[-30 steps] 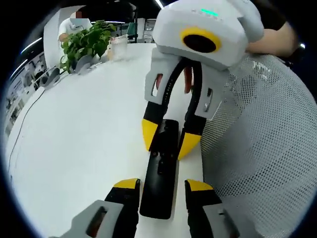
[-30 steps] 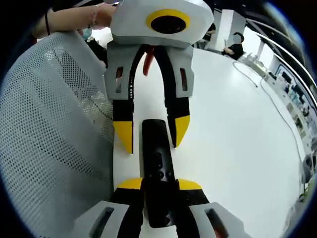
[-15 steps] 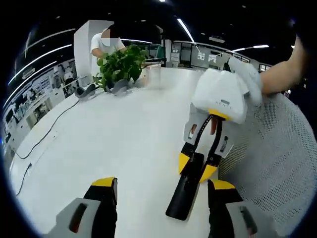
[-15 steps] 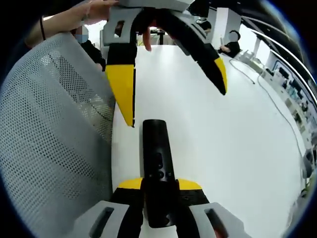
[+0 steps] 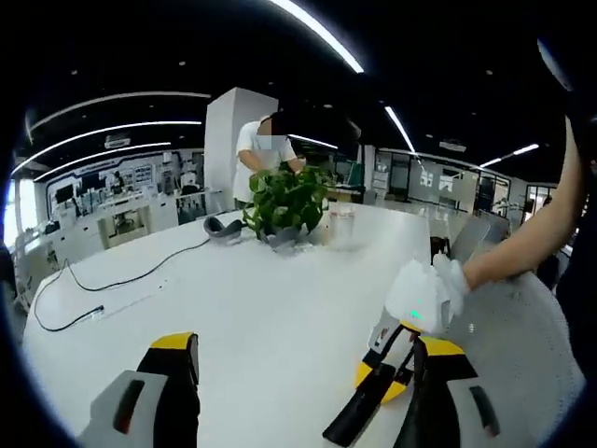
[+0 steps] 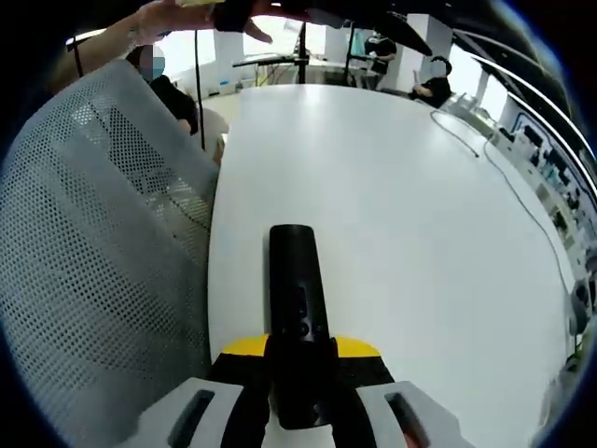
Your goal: Press the specified remote control buttons in sequence, fully releasing each button before pressing the next.
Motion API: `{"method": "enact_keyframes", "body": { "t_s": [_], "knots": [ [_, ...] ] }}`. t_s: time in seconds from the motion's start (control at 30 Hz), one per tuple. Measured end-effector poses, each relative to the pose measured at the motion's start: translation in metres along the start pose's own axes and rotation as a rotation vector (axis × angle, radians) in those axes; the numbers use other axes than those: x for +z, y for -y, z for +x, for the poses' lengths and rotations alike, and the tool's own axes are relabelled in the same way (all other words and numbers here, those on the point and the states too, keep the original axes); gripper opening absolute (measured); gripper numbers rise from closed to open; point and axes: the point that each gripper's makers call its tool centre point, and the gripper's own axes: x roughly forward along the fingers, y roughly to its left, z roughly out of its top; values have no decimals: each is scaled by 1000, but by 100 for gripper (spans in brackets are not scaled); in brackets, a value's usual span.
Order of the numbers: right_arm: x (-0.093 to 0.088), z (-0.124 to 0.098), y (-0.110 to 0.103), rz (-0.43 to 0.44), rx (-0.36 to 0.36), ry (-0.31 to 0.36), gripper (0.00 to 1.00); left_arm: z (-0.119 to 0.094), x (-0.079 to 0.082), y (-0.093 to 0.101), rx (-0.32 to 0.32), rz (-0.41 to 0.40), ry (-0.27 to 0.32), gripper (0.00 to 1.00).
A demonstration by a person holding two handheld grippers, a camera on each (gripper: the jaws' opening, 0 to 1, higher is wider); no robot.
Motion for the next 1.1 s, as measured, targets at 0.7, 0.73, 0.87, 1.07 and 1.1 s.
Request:
{"method": "enact_keyframes", "body": {
  "t_s": [0.7, 0.73, 0.87, 1.07, 1.1],
  "knots": [
    [0, 2, 0, -5, -2, -11, 21, -63, 15, -12, 343, -43, 150, 100],
    [0, 2, 0, -5, -2, -10, 21, -64, 13, -10, 350, -35, 143, 100],
    [0, 2, 0, -5, -1, -11, 21, -71, 11, 3, 373, -50, 169, 100],
    [-1, 2, 0, -2, -2, -10, 21, -69, 2, 4, 407, -14, 142, 100],
    [-1, 2, 1, -2, -2, -10, 21, -68, 1, 4, 411, -10, 137, 100]
  ]
}}
